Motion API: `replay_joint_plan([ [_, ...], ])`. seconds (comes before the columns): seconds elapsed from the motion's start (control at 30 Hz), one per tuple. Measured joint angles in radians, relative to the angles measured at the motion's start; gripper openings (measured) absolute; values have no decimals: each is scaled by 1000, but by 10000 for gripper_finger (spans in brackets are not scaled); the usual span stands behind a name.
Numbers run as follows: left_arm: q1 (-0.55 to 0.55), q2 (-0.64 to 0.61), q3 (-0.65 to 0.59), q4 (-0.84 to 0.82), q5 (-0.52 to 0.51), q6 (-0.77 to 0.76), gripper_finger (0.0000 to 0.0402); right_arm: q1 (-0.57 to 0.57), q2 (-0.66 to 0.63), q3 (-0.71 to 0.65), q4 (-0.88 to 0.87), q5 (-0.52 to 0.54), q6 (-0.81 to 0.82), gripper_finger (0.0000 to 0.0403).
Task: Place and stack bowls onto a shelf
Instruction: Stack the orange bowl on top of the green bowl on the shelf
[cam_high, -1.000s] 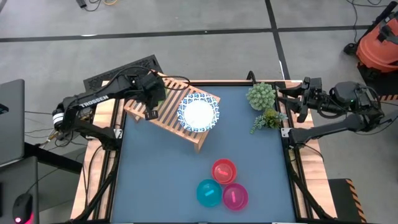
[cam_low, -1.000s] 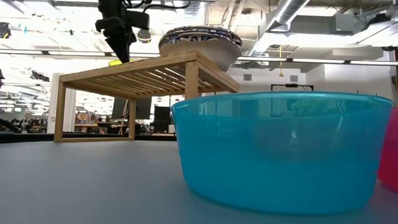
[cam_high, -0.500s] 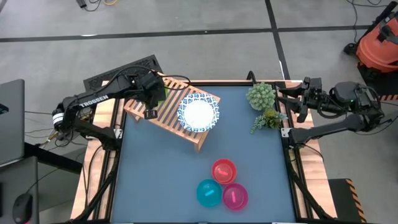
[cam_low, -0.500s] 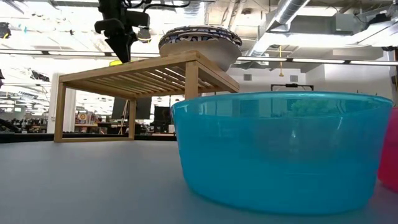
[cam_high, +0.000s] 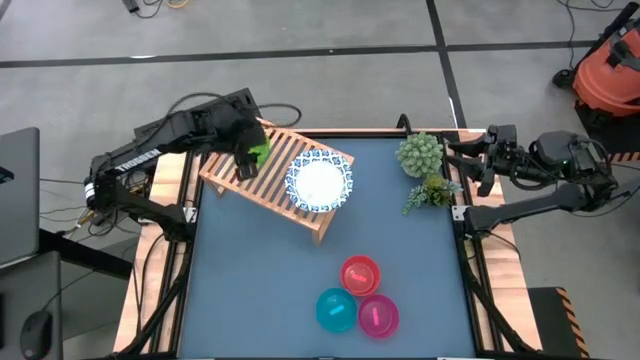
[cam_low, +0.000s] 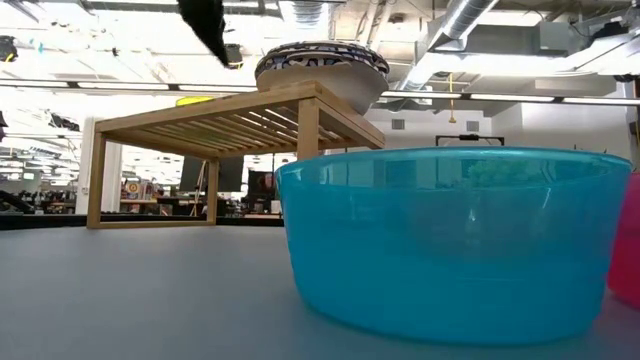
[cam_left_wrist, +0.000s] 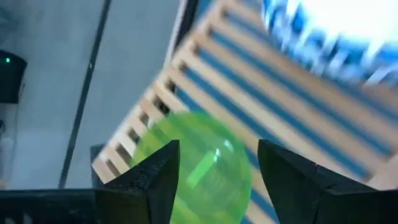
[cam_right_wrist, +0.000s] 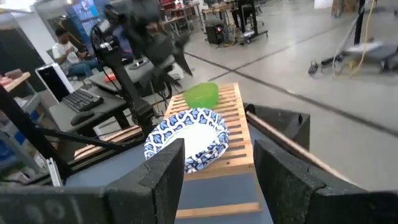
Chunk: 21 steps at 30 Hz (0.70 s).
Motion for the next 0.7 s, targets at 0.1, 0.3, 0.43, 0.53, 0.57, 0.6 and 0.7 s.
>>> replay_joint_plan([
  [0.1, -19, 0, 85, -2, 28, -53, 207, 0, 23, -54, -47, 0, 85, 218],
  [0.3, -69, -1, 226, -4, 76, -199, 207, 0, 118, -212, -123, -53, 250, 218],
  [0.43, -110, -1, 283, 0, 90, -275, 207, 5, 225, -288, -96, -130, 344, 218],
  [0.53, -138, -1, 296, 3, 84, -313, 207, 24, 329, -321, -40, -185, 366, 218],
  [0.57, -144, -1, 296, 4, 83, -323, 207, 35, 362, -327, -20, -195, 366, 218],
  [0.6, -151, -1, 296, 2, 82, -333, 207, 46, 394, -335, 2, -204, 368, 218],
  [0.7, -164, -1, 296, 2, 80, -359, 207, 81, 492, -337, 71, -218, 381, 218],
])
